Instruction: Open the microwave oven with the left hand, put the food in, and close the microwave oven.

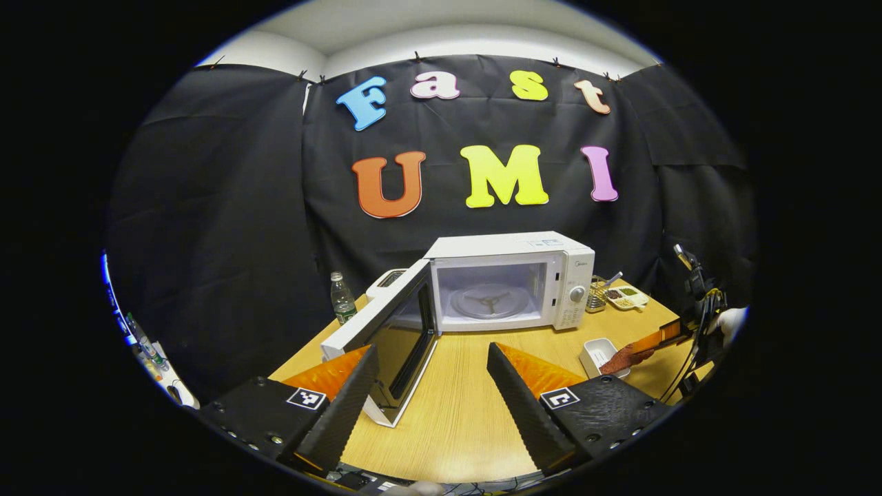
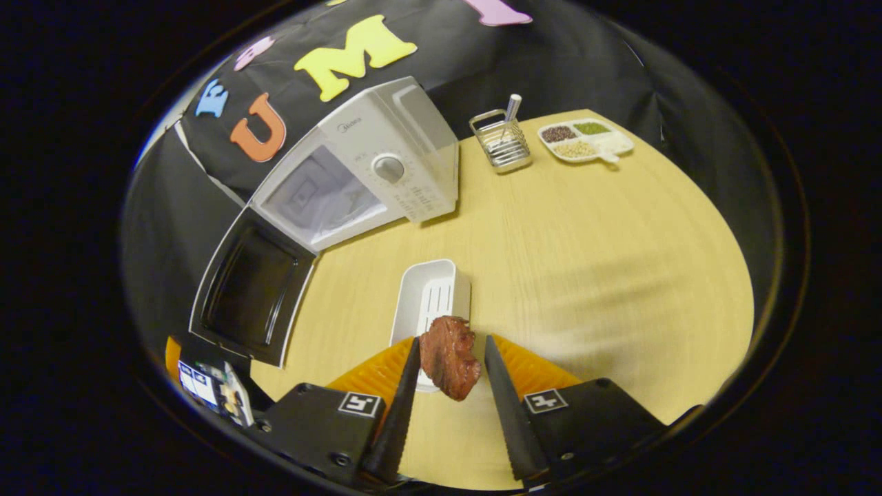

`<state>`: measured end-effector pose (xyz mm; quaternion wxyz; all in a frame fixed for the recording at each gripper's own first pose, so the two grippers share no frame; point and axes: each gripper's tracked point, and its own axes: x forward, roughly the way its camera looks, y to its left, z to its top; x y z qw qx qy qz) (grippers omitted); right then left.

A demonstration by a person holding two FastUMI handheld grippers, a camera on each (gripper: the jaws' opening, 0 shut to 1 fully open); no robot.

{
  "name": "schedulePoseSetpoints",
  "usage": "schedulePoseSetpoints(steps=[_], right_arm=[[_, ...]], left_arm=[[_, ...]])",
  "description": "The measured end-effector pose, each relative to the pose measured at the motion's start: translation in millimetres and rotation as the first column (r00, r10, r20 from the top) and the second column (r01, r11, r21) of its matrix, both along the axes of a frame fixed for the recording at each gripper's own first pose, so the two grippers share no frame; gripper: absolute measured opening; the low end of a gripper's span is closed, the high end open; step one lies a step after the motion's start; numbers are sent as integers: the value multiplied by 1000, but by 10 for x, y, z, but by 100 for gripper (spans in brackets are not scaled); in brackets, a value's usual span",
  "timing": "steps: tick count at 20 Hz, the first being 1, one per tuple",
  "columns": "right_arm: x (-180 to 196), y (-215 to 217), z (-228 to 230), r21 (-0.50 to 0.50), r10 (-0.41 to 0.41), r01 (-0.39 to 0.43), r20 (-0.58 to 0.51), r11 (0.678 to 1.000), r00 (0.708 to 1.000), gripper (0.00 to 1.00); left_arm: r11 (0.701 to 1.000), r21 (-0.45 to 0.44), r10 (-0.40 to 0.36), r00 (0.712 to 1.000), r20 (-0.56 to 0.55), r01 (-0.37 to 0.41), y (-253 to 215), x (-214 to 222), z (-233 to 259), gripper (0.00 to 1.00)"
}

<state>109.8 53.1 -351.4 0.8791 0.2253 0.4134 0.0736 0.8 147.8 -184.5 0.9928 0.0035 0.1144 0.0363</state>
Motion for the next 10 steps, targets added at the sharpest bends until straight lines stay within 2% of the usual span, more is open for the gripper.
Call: schedulePoseSetpoints(steps=[1,2,3,4,7,9,10], right_arm=[[-10,7,-25,25,7,-6,-25,1000,1000,46],[-24,9,-55,47,12,-10,-46,999,999,34],[-16,-3,-57,68,9,-5,-58,998,998,29],[-25,9,-46,93,10,-3,-74,996,997,19],[-6,43,1,187,1,19,-106,982,994,17],[-8,48,41,221,-3,32,-128,975,992,10],[-19,62,69,217,7,18,-116,976,993,16]], left_arm=[[1000,-2,10,1000,-5,-10,-15,9,-4,97],[1000,1,20,1000,-9,-20,-14,17,-4,97],[1000,8,28,1000,-11,-28,-16,34,-4,97],[999,15,38,999,-12,-38,2,42,2,97],[998,18,61,998,-19,-61,26,44,-5,97],[997,20,71,997,-22,-70,32,31,-8,97],[997,19,73,997,-22,-72,34,19,-5,97]])
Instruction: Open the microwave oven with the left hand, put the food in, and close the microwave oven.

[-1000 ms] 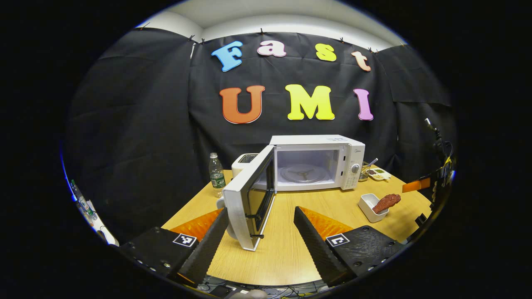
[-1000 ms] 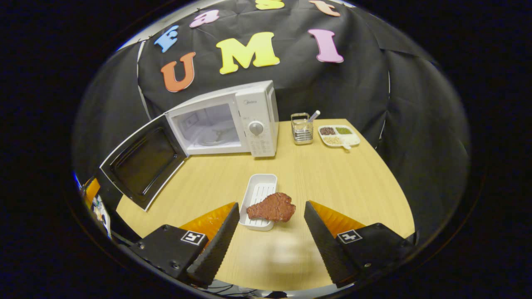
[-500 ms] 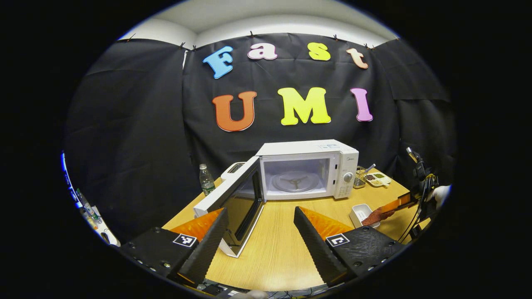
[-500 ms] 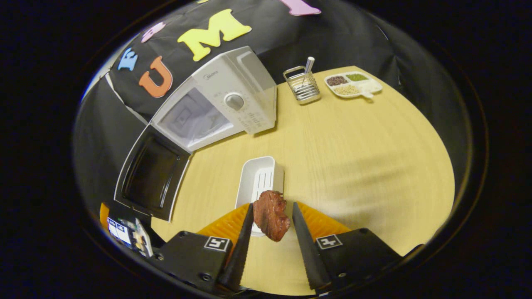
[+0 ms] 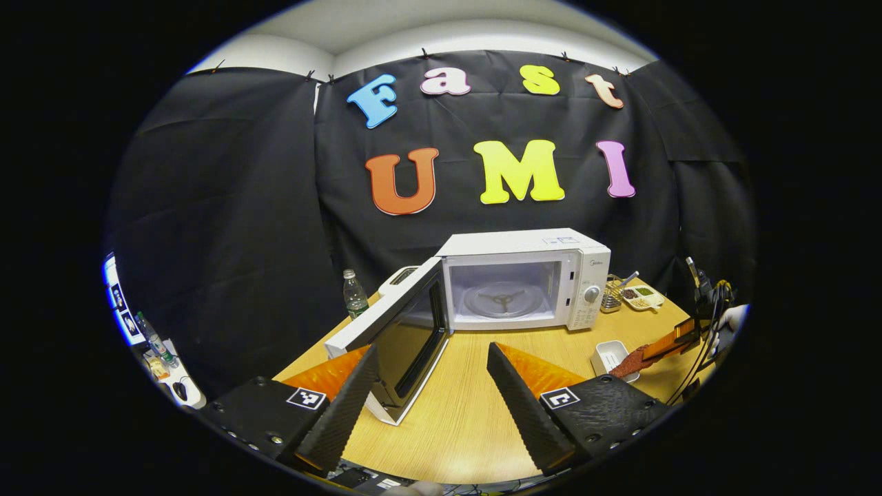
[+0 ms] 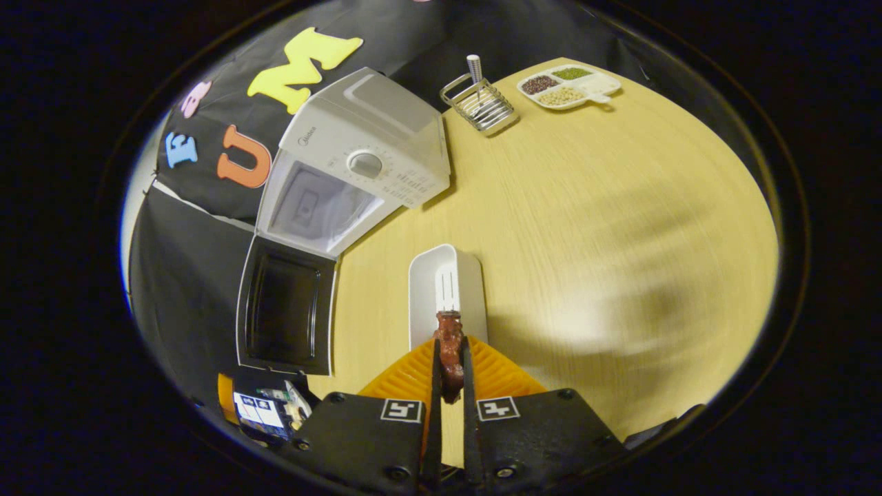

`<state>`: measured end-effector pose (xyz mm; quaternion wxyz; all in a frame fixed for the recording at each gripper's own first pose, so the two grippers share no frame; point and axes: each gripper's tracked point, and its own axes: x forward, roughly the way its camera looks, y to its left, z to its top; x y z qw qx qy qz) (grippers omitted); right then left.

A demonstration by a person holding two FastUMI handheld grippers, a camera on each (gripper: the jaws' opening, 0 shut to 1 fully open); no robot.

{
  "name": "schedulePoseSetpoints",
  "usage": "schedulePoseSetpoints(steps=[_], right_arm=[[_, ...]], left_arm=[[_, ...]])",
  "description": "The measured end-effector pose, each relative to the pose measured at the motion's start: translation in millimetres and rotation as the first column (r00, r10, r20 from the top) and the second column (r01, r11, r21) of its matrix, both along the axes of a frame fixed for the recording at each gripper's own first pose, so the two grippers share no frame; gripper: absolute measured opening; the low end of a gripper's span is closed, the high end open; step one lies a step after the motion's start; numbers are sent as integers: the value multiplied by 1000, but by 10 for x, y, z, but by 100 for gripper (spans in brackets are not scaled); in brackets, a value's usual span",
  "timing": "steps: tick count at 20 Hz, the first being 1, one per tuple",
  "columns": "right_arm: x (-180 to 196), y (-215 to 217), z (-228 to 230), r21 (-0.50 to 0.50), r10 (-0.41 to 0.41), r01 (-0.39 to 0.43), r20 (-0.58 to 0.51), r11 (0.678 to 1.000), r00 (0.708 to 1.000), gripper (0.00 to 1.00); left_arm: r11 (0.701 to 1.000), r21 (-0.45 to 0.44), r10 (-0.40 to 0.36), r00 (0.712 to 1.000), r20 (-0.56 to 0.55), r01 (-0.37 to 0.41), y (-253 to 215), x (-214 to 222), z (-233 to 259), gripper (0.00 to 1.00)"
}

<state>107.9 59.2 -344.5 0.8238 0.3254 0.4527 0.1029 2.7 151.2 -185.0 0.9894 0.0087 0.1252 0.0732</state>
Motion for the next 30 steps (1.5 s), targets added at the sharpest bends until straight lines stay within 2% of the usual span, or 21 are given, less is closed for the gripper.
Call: schedulePoseSetpoints(steps=[1,2,3,4,5,6,8,9,10,12,13,14,15,16,17,20,21,22,24,26,30], right_arm=[[-3,9,45,-11,13,-13,14,1000,1000,7],[5,16,117,-19,18,-17,29,1000,999,14],[8,41,211,-15,21,-20,46,1000,999,6],[10,85,331,-2,25,-25,68,1000,997,14],[27,154,464,23,26,-29,89,999,996,6],[49,229,585,47,24,-29,111,998,994,13],[64,399,850,77,19,-32,162,996,987,12],[88,492,975,85,15,-31,189,996,982,5],[102,600,1102,90,7,-27,220,996,976,12],[197,807,1298,111,-53,23,268,994,962,12],[262,930,1374,129,-81,45,289,991,954,12],[305,1067,1426,153,-113,69,299,986,947,3],[348,1192,1464,181,-154,102,299,978,942,12],[404,1323,1495,201,-181,123,307,972,934,3],[467,1427,1515,209,-203,139,327,968,923,11],[707,1790,1481,210,-261,192,378,959,888,11],[801,1914,1490,247,-300,216,388,945,871,3],[907,2048,1489,275,-328,230,398,934,857,11],[1107,2197,1412,323,-407,289,400,901,821,11],[1340,2330,1328,391,-492,347,379,853,783,11],[1801,2550,1031,373,-566,439,375,817,734,11]], left_arm=[[1000,0,3,1000,-2,-3,10,-8,-5,97],[1000,-1,4,1000,-2,-4,23,-17,-10,97],[1000,-3,6,1000,-2,-6,33,-24,-7,97],[1000,-7,6,1000,-2,-6,52,-25,-3,97],[1000,-9,5,1000,0,-5,69,-22,0,97],[1000,-10,3,1000,4,-3,79,-22,10,100],[1000,-15,-5,1000,2,5,122,-19,9,97],[1000,-18,-13,1000,3,13,142,-28,21,97],[1000,-21,-21,1000,1,21,161,-22,32,97],[1000,0,-28,1000,11,28,259,-39,77,92],[999,10,-42,999,13,42,288,-43,100,97],[998,16,-55,998,15,54,318,-39,104,97],[997,14,-72,997,16,71,345,-37,124,97],[996,10,-88,996,19,87,369,-36,142,97],[995,6,-103,995,20,103,422,-37,150,97],[992,15,-123,992,38,122,598,-46,177,97],[992,21,-125,991,42,124,664,-51,164,97],[992,35,-127,991,53,125,731,-49,154,97],[990,43,-133,990,38,131,823,-41,44,97],[990,33,-138,989,46,136,875,-52,23,97],[992,-3,-123,991,59,124,943,-29,-38,97]])
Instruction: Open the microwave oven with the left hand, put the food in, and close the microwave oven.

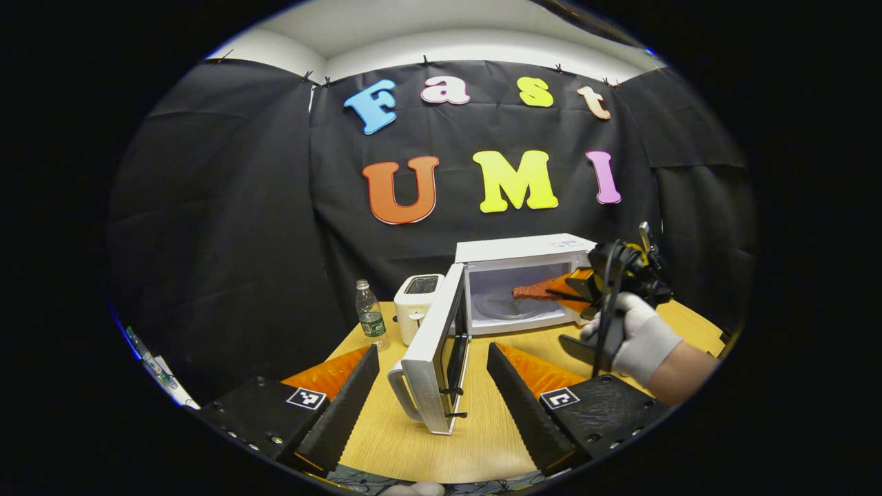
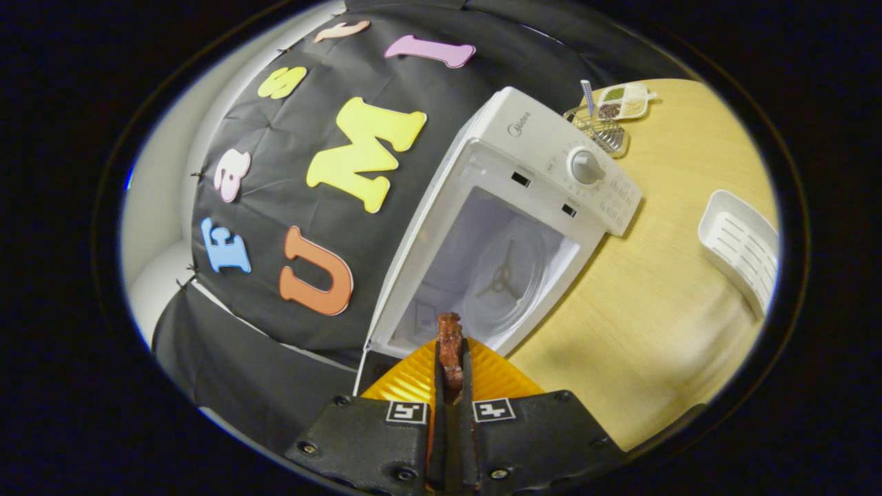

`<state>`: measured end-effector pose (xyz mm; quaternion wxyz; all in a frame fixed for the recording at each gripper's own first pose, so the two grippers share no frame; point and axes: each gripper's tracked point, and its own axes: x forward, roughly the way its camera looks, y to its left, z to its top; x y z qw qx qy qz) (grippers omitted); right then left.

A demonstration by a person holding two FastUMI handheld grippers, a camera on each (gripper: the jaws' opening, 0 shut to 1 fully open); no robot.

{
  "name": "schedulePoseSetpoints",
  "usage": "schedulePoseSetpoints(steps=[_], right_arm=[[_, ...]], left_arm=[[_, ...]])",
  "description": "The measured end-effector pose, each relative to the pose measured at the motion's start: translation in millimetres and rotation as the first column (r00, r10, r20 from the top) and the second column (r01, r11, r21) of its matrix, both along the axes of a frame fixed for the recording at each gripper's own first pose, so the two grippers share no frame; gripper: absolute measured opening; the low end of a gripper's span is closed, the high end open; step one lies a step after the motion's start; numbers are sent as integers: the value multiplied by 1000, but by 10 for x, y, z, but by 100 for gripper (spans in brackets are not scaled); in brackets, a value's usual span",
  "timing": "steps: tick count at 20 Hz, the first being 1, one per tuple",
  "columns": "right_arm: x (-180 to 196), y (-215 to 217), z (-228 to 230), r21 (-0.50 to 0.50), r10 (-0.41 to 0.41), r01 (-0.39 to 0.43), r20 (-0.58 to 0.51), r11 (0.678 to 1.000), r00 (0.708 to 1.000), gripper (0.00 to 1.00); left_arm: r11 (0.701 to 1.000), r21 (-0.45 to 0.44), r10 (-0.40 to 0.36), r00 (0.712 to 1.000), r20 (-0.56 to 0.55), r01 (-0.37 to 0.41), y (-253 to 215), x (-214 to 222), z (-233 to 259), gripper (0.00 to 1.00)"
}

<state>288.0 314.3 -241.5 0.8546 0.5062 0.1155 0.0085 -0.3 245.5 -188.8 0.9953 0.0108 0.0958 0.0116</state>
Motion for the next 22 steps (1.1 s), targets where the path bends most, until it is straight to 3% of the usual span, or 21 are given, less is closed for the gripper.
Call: schedulePoseSetpoints(steps=[4,6,9,12,13,14,15,16,17,18,19,20,22], right_arm=[[486,184,-197,82,-95,94,9,992,995,11],[698,215,-311,78,-110,109,1,991,994,11],[949,52,-464,77,-220,219,-4,973,976,11],[1162,84,-662,55,-224,226,-28,973,974,11],[1243,31,-711,49,-240,242,-34,969,970,2],[1284,-7,-756,32,-256,258,-39,966,966,12],[1335,-76,-810,7,-277,278,-47,961,960,11],[1383,-109,-861,-29,-286,285,-42,958,957,3],[1409,-110,-855,-36,-287,286,-32,958,958,12],[1411,-93,-859,-59,-281,279,-26,959,959,13],[1418,-109,-862,-83,-281,279,-15,957,960,14],[1423,-105,-880,-110,-274,271,-12,956,962,7],[1434,-95,-898,-184,-238,235,3,954,971,10]], left_arm=[[1000,-17,3,1000,-4,-3,8,4,-56,97],[1000,-19,-10,1000,-17,9,30,-11,-116,97],[1000,16,-9,1000,-8,9,166,8,-148,97],[1000,-1,12,1000,-10,-12,262,22,-178,97],[1000,-6,12,1000,-6,-12,269,28,-175,97],[1000,-8,11,1000,-8,-11,252,30,-184,97],[1000,-8,5,1000,-9,-6,240,30,-210,97],[1000,-7,-5,1000,-8,5,223,35,-211,97],[1000,-6,-8,1000,-24,8,214,36,-261,97],[1000,-6,-14,999,-28,14,214,37,-271,97],[1000,-4,-11,1000,-23,10,237,33,-244,97],[1000,-6,-6,1000,-20,6,262,21,-225,97],[1000,-5,-7,1000,-17,7,252,38,-229,96]])
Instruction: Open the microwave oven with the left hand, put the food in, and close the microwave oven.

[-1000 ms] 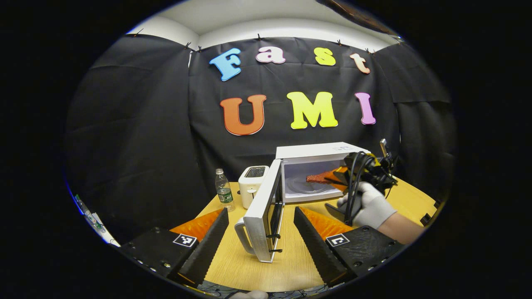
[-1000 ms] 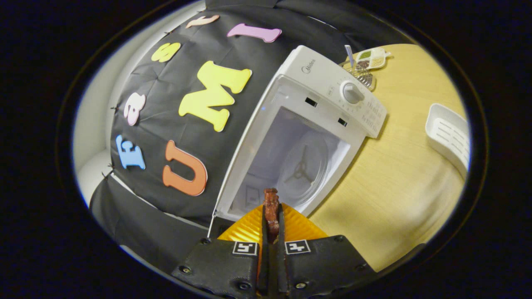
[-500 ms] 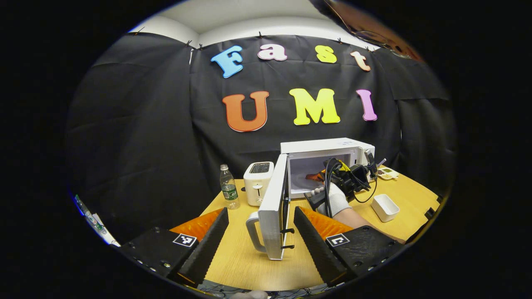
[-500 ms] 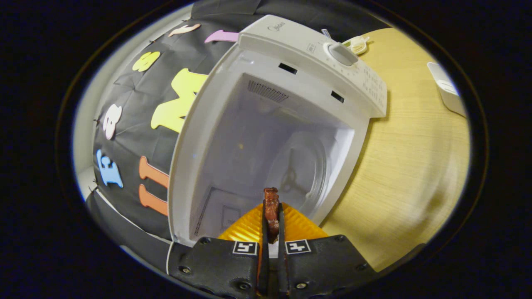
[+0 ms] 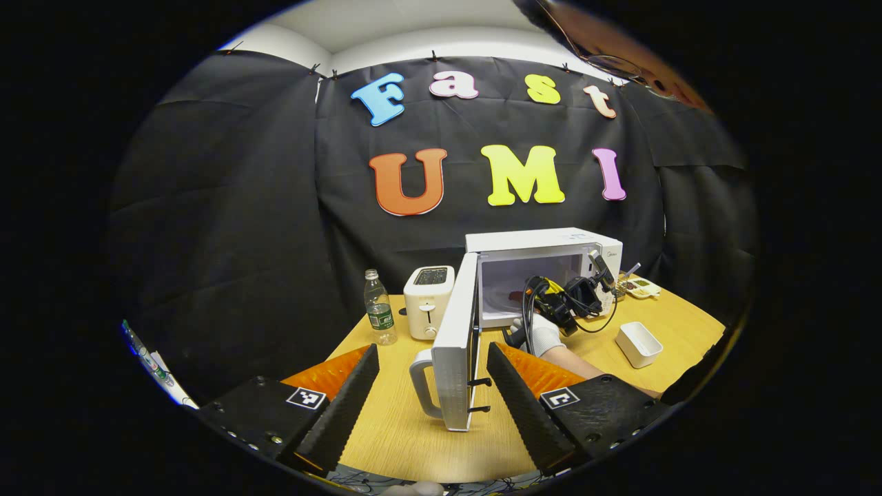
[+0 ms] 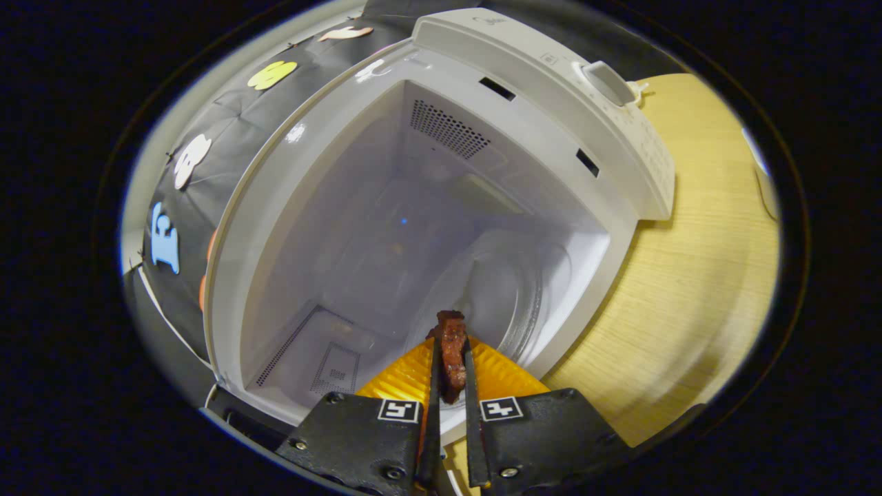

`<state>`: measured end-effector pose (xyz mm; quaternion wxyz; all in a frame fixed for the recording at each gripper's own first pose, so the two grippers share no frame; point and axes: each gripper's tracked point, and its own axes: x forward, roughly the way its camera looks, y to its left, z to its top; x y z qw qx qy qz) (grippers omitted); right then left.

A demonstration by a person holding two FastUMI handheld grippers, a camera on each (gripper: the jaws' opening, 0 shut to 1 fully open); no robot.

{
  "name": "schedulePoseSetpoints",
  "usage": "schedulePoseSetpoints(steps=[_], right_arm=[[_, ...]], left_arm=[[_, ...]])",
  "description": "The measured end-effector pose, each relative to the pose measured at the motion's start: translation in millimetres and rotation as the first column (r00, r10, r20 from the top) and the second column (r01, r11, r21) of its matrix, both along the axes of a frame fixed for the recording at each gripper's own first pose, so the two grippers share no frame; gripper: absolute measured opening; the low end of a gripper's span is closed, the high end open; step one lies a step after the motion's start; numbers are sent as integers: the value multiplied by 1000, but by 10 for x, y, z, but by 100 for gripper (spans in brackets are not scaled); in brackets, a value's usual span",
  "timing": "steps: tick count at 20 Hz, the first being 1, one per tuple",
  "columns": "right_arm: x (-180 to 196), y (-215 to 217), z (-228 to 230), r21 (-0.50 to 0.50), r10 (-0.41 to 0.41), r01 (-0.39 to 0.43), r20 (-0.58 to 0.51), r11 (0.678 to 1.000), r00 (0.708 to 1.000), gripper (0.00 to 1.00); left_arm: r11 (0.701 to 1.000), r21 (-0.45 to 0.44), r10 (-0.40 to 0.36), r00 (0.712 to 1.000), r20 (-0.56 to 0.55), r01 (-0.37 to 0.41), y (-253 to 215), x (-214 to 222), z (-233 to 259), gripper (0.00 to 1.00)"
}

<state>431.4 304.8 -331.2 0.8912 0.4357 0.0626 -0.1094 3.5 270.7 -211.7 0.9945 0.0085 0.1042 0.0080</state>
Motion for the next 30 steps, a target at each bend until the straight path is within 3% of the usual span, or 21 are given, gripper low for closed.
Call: schedulePoseSetpoints(steps=[2,3,4,6,7,9,10,11,13,18,21,22,23,25,26,30], right_arm=[[4,-54,-16,-119,16,-19,-25,993,1000,11],[9,-60,-2,-177,30,-36,-35,984,999,25],[-11,-68,26,-223,35,-44,-46,974,998,16],[-35,-76,27,-280,38,-53,-61,958,997,24],[-37,-82,23,-302,43,-61,-66,951,997,39],[-67,-177,3,-372,29,-66,-103,926,994,48],[-70,-193,49,-411,27,-63,-93,910,995,61],[-70,-205,89,-446,27,-64,-88,893,996,63],[-36,-183,226,-499,56,-85,-73,863,996,86],[-228,-151,353,-511,83,-111,-77,852,994,86],[-532,-175,649,-589,93,-117,-70,800,993,93],[-658,-146,805,-601,104,-111,-47,792,993,86],[-779,-135,938,-616,116,-118,-43,779,992,86],[-1070,-121,1216,-655,155,-150,-50,741,987,100],[-1224,-122,1347,-669,170,-161,-52,725,984,92],[-1911,-379,1953,-735,197,-171,-52,656,979,91]], left_arm=[[1000,-5,-8,1000,-3,8,-28,-12,-23,97],[1000,-7,-8,1000,-10,8,-36,-16,-43,97],[1000,-10,-8,1000,-12,8,-31,-24,-48,97],[1000,-11,-6,1000,-17,6,-33,16,-63,97],[1000,-11,-4,1000,-19,4,-32,32,-62,97],[1000,-8,-6,1000,-11,6,-48,34,-20,97],[1000,-3,-6,1000,-3,6,-50,49,13,97],[1000,-4,-8,1000,-3,8,-58,52,22,97],[1000,3,-11,1000,4,11,-62,41,42,97],[1000,8,4,1000,15,-4,-15,39,65,97],[1000,5,19,1000,24,-19,41,60,119,97],[1000,6,18,999,30,-18,56,66,155,97],[1000,7,16,999,39,-17,58,66,202,97],[1000,5,13,999,37,-14,66,56,271,97],[1000,4,14,999,39,-14,75,51,321,97],[1000,8,-3,997,79,2,60,20,564,97]])
